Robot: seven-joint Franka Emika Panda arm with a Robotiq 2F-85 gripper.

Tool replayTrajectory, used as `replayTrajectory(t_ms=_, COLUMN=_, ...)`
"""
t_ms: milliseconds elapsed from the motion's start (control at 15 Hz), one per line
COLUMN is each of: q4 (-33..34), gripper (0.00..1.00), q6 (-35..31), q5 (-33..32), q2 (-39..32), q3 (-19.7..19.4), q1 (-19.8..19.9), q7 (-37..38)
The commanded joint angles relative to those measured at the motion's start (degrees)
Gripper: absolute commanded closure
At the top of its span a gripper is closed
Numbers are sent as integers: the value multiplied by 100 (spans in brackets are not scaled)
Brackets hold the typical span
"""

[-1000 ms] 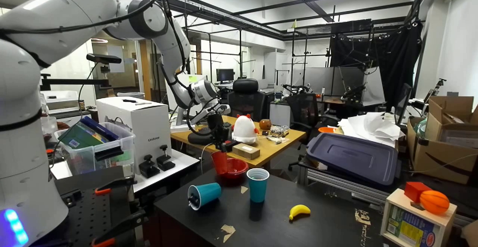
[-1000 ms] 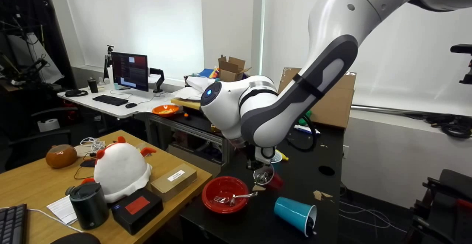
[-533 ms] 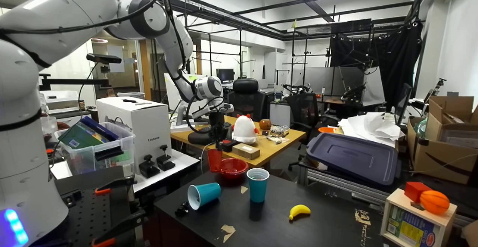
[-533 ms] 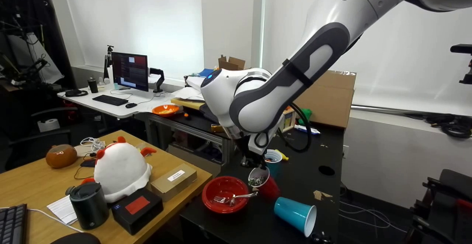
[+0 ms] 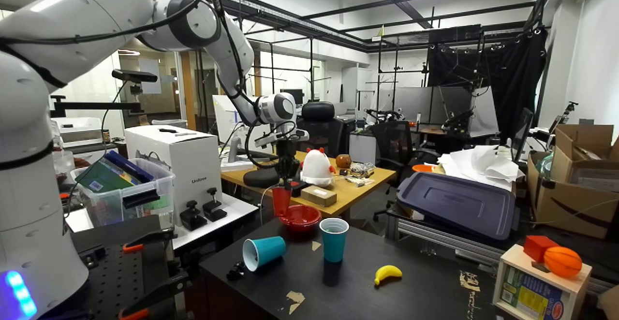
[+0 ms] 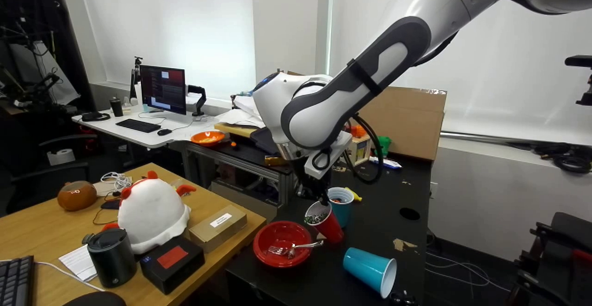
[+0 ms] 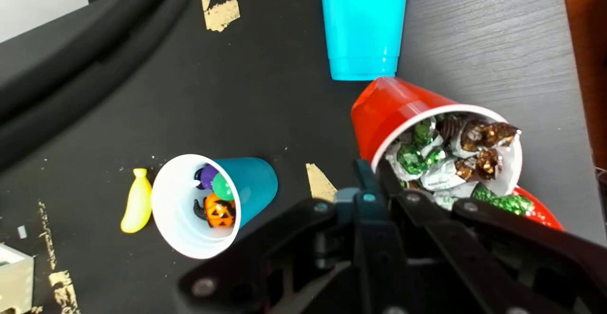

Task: Pour the things in the red cup into the red bowl

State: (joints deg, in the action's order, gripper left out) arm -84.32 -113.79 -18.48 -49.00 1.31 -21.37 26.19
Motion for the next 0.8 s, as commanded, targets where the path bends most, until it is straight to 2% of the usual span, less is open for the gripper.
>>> replayTrajectory(t_ms=0, q4=399, gripper=99, q6=354, q5=-52, q2=-221, q3=-203, q1=-127, q7=-60)
replayTrajectory(t_ms=733, q4=1610, gripper=99, q6=380, q5=-316, q2=-959, q3=-514, q1=-326, q7=-52)
